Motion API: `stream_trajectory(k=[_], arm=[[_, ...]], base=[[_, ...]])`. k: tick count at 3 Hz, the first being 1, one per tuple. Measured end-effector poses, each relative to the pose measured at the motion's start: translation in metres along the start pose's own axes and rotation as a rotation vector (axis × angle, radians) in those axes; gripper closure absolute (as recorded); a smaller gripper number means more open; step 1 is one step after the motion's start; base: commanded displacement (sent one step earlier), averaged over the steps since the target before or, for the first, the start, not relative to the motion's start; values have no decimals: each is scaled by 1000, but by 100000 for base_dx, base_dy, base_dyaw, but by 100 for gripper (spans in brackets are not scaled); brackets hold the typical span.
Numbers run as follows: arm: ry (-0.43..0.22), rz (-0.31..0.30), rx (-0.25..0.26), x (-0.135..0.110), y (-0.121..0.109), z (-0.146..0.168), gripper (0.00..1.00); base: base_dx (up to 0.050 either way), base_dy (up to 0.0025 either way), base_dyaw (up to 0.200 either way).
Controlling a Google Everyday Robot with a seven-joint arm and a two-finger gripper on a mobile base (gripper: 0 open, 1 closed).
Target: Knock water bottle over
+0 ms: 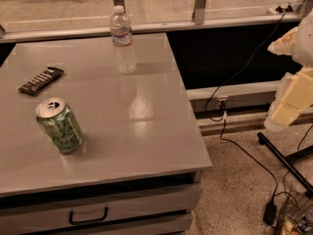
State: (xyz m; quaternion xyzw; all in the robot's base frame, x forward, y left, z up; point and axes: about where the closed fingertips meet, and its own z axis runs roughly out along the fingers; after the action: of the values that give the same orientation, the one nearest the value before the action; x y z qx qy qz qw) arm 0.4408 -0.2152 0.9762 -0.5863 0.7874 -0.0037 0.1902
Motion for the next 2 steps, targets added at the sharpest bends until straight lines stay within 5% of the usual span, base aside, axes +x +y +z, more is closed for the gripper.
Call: stream_trajectory(k=[2], arm=[[-360, 226, 23, 1, -17, 24, 0]], base=[[0, 0, 0]])
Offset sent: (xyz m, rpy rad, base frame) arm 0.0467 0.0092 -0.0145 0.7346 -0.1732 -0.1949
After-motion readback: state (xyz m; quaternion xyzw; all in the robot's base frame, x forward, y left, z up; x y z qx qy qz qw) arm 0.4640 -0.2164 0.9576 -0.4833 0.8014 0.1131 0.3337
